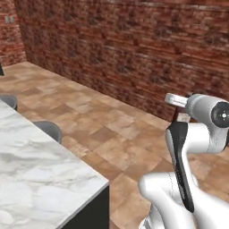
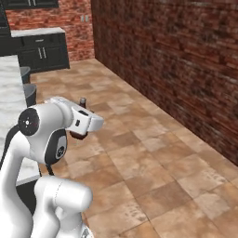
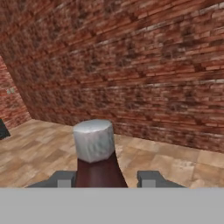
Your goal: Move the ketchup and ketchup from the cabinet to the dining counter.
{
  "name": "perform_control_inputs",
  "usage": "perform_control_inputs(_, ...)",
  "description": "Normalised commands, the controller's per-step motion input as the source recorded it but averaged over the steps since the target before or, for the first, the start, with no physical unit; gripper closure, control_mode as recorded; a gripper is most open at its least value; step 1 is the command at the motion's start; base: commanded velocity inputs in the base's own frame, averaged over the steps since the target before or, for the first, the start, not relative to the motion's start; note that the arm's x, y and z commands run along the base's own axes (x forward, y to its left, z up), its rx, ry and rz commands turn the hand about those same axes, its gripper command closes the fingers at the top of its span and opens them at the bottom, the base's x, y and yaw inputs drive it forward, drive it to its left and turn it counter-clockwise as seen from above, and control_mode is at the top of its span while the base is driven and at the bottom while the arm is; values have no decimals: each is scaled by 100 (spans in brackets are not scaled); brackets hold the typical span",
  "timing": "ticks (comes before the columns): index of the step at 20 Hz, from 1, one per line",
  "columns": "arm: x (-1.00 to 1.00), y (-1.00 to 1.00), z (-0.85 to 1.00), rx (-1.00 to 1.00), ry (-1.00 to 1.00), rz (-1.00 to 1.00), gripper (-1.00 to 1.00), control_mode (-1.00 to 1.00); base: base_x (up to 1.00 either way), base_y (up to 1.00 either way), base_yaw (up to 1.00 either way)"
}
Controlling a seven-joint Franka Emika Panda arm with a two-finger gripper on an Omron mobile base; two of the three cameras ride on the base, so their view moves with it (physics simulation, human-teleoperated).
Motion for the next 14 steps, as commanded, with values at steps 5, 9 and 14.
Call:
perform_control_inputs(5,0,0,0,0,0,0,100,100,75,-19,33)
perform_control_inputs(9,0,0,0,0,0,0,100,100,70,-12,42)
perform_control_inputs(14,0,0,0,0,0,0,100,100,64,-21,34)
